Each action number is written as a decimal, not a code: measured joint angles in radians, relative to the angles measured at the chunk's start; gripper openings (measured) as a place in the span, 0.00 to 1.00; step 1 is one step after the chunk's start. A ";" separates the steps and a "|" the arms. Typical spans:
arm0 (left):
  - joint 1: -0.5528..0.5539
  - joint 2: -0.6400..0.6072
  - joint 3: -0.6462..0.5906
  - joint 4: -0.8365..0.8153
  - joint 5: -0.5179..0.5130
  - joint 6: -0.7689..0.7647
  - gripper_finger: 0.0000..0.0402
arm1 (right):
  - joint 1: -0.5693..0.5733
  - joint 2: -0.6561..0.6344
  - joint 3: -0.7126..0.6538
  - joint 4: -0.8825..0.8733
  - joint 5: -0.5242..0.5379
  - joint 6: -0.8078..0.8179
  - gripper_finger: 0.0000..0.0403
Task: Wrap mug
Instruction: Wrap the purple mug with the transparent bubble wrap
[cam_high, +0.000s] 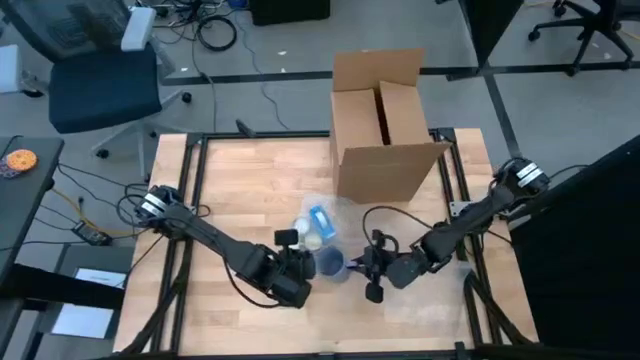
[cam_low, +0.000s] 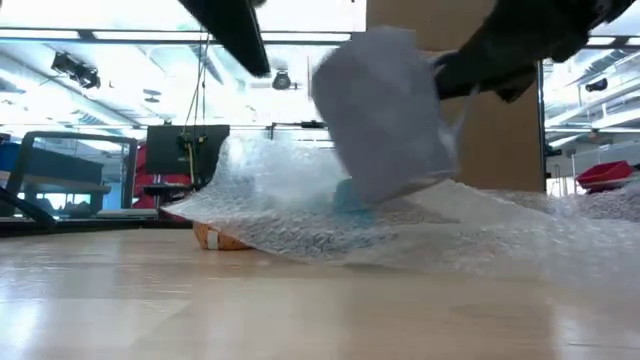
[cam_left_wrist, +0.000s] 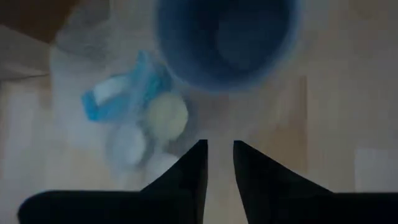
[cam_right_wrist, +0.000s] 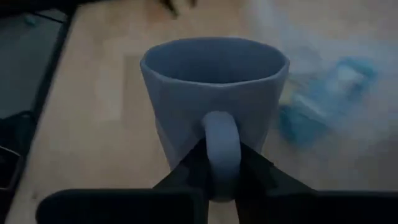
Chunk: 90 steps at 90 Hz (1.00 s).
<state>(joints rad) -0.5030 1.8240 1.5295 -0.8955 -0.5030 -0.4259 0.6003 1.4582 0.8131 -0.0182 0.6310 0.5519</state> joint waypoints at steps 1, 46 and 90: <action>0.001 0.000 -0.009 0.018 0.000 0.001 0.15 | 0.003 -0.007 0.000 -0.012 0.006 0.007 0.03; 0.087 0.001 -0.303 0.554 0.155 -0.016 0.15 | 0.086 -0.064 0.001 -0.461 0.072 0.360 0.03; 0.091 0.001 -0.346 0.479 0.506 -0.057 0.16 | 0.085 0.079 0.001 -0.288 0.025 0.356 0.04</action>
<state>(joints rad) -0.4122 1.8252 1.1839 -0.4168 0.0029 -0.4831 0.6853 1.5368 0.8143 -0.3061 0.6562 0.9077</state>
